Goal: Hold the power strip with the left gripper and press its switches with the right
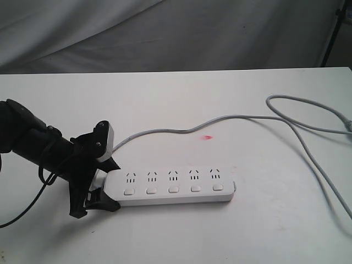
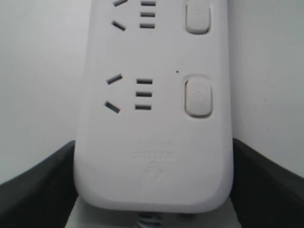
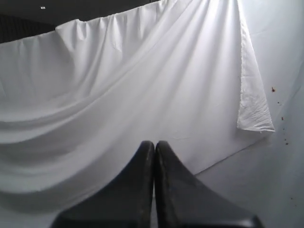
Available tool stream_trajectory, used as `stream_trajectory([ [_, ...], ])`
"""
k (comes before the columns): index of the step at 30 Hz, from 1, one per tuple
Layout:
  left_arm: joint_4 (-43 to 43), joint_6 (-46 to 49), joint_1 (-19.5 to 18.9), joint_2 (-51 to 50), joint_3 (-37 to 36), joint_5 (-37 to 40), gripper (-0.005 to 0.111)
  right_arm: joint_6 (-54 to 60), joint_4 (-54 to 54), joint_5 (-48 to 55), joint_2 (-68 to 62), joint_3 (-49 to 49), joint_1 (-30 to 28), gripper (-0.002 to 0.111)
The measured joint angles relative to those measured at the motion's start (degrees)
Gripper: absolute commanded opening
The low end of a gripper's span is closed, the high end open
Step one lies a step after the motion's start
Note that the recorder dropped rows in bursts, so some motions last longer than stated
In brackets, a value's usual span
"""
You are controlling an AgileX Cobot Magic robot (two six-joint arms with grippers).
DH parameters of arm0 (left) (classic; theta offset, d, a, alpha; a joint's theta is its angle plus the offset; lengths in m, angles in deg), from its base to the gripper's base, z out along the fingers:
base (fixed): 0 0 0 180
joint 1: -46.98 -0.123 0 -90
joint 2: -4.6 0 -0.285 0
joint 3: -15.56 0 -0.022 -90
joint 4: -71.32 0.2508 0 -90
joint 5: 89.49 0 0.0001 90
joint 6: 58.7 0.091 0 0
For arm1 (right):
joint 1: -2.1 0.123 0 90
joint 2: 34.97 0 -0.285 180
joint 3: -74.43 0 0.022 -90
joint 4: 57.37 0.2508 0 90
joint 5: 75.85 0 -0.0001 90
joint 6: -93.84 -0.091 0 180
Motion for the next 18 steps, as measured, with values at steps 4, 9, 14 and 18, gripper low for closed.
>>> stream_trajectory([
  [4, 0.0, 0.0, 0.0, 0.0, 0.0, 0.0, 0.0, -0.07, -9.21, 5.57, -11.8, -10.44, 0.0, 0.0],
  [9, 0.0, 0.0, 0.0, 0.0, 0.0, 0.0, 0.0, 1.53, -15.73, 19.67, -21.13, -19.51, 2.39, 0.0],
  [14, 0.0, 0.0, 0.0, 0.0, 0.0, 0.0, 0.0, 12.44, -14.63, 39.27, -28.62, -29.32, 6.09, 0.0],
  [18, 0.0, 0.0, 0.0, 0.0, 0.0, 0.0, 0.0, 29.59, -2.86, 49.56, -33.05, -36.09, 7.32, 0.0],
])
